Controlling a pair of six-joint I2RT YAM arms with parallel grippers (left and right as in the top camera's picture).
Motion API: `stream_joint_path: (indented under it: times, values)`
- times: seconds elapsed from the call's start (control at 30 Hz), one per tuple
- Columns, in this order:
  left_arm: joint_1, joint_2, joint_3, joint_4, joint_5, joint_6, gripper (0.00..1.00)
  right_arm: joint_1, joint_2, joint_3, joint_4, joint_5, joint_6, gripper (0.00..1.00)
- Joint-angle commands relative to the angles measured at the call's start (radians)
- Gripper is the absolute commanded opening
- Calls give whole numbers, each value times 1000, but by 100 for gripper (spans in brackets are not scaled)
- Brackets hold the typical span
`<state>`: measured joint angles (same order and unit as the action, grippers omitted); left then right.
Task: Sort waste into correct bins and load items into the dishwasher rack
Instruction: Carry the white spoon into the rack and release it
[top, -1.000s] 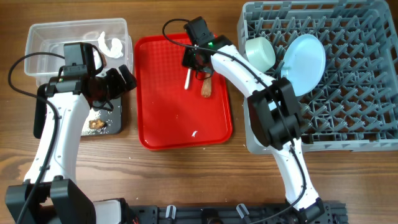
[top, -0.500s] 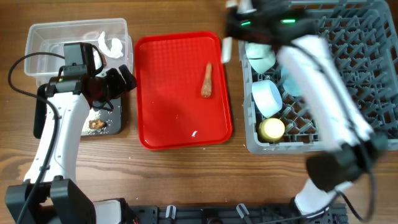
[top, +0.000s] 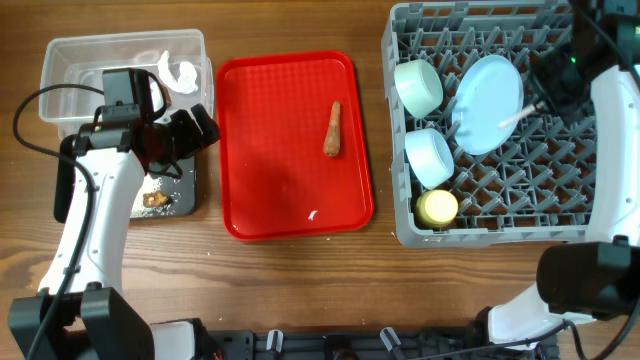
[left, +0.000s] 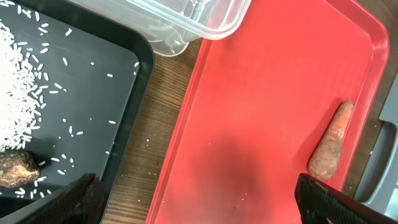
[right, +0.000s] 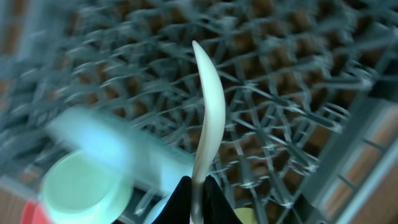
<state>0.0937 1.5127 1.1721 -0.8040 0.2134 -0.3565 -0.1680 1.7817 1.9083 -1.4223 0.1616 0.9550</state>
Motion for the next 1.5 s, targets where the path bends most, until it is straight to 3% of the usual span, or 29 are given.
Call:
stream_joint_path:
  times: [0.0, 0.2, 0.47, 0.5, 0.57, 0.6, 1.0, 1.23, 1.47]
  values:
    - [6, -11, 18, 3, -2, 2, 100, -8, 6, -79, -10, 21, 127, 4]
    - [6, -11, 18, 3, -2, 2, 100, -6, 6, -224, 4, -17, 231, 4]
    - [6, -11, 18, 3, -2, 2, 100, -6, 6, -301, 48, -29, 251, 4]
    - [6, -11, 18, 3, -2, 2, 100, -6, 6, -301, 48, -32, 246, 6]
    - [6, -11, 18, 3, -2, 2, 100, -6, 6, -301, 53, -55, 211, 31]
    - [6, -11, 18, 3, -2, 2, 100, -6, 6, -301, 58, -71, 177, 34]
    - [6, -11, 18, 3, -2, 2, 100, -6, -28, -300, 6, -93, 109, 34]
    - [6, -11, 18, 3, -2, 2, 100, 2, -195, -300, -29, -90, 61, 33]
    - [6, -11, 18, 3, -2, 2, 100, 119, -341, -300, 46, -103, -13, 35]
